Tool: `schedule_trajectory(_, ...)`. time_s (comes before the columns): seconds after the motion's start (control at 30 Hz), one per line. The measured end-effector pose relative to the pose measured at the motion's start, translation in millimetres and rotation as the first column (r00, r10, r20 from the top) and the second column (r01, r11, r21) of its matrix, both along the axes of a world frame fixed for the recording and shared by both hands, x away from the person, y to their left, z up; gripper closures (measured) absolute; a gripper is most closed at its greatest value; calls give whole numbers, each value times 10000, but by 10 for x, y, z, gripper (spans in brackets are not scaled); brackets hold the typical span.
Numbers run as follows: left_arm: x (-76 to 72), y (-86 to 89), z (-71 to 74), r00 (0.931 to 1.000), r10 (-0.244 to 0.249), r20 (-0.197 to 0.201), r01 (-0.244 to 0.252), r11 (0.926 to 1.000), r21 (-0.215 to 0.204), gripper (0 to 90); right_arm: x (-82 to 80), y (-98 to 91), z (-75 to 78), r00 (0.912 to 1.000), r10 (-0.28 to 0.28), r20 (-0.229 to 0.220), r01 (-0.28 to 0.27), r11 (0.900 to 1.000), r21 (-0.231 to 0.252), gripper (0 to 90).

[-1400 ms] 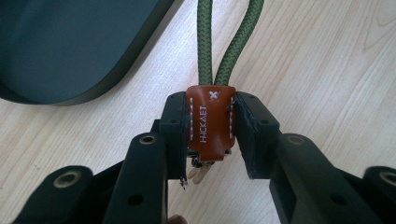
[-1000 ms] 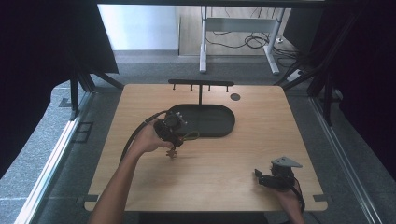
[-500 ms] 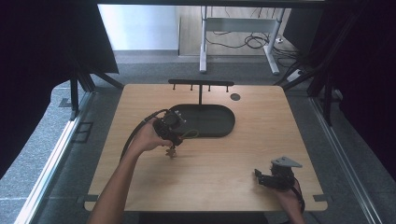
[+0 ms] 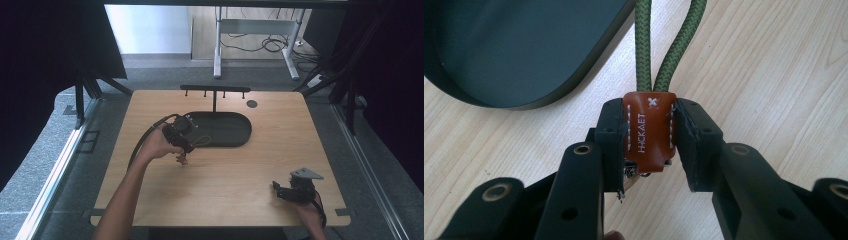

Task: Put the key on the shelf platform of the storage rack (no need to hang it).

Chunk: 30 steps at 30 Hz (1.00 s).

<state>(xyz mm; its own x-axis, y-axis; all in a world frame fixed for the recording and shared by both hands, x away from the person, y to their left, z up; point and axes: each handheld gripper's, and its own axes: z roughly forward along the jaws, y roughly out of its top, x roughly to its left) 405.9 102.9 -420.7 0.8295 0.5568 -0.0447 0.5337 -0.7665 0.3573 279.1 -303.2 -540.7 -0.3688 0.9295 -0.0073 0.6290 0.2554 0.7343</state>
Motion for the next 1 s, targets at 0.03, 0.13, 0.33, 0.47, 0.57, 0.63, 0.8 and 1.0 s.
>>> schedule_trajectory(0.03, 5, -2, 3, 10000, 4, -11, -4, 10000, 11, 664, 0, 0, 0, 10000, 2, 3, -2, 10000, -1, 194)
schedule_trajectory(0.13, 22, -9, 22, 10000, -21, 16, 21, 10000, 98, 664, 0, 0, 0, 10000, 0, 3, 0, 10000, 1, 194)
schedule_trajectory(0.33, 74, -28, 84, 10000, -15, 94, 13, 9999, 156, 664, 0, 0, 0, 10000, 1, 3, -1, 10000, 0, 194)
schedule_trajectory(0.47, 98, -49, 119, 9999, -62, 112, 60, 9999, 123, 664, 0, 0, 0, 10000, -1, 1, 1, 10000, 3, 193)
schedule_trajectory(0.57, 116, -68, 139, 9999, -71, 137, 68, 9998, 176, 664, 0, 0, 0, 10000, -1, 2, 1, 10000, 2, 193)
schedule_trajectory(0.63, 134, -84, 167, 9999, -79, 146, 76, 9997, 216, 664, 0, 0, 0, 10000, -1, 1, 1, 10000, 0, 194)
schedule_trajectory(0.8, 194, -156, 248, 9996, -206, 210, 199, 9993, 319, 664, 0, 0, 0, 10000, 1, 3, -1, 10000, 0, 194)
schedule_trajectory(1.0, 266, -257, 335, 9987, -342, 387, 330, 9989, 318, 664, 0, 0, 0, 10000, -1, 1, 1, 10000, 6, 194)
